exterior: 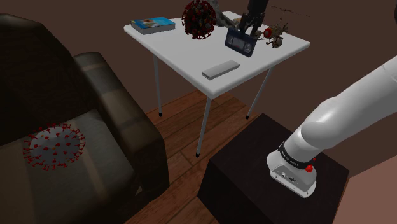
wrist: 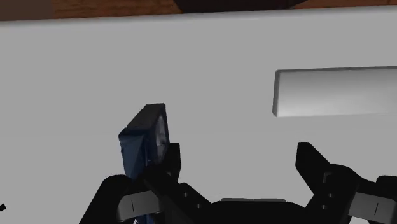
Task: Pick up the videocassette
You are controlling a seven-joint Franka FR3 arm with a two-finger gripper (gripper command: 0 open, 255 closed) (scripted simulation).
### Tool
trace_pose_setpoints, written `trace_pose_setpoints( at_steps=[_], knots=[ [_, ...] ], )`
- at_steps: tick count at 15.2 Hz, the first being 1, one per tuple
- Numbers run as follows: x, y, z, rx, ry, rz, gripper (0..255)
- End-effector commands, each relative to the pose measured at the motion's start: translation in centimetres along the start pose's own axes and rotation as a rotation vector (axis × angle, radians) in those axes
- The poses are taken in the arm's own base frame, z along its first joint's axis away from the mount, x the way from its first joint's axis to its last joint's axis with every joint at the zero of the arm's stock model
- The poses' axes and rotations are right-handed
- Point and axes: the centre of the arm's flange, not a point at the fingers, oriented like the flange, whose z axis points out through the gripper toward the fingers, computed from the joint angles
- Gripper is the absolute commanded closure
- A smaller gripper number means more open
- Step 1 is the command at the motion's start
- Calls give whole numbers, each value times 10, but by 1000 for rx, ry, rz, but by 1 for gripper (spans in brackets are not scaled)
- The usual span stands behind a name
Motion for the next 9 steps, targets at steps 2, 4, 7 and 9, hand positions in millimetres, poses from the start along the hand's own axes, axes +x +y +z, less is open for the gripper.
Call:
trace_pose_setpoints(
  at_steps=[2,4,7,9],
  knots=[
    [30,26,-1,-11,-3,-11,0],
    [49,44,1,-17,-5,-17,0],
    [78,70,4,-27,-8,-27,0],
    [86,78,10,-30,-9,-29,0]
  ],
)
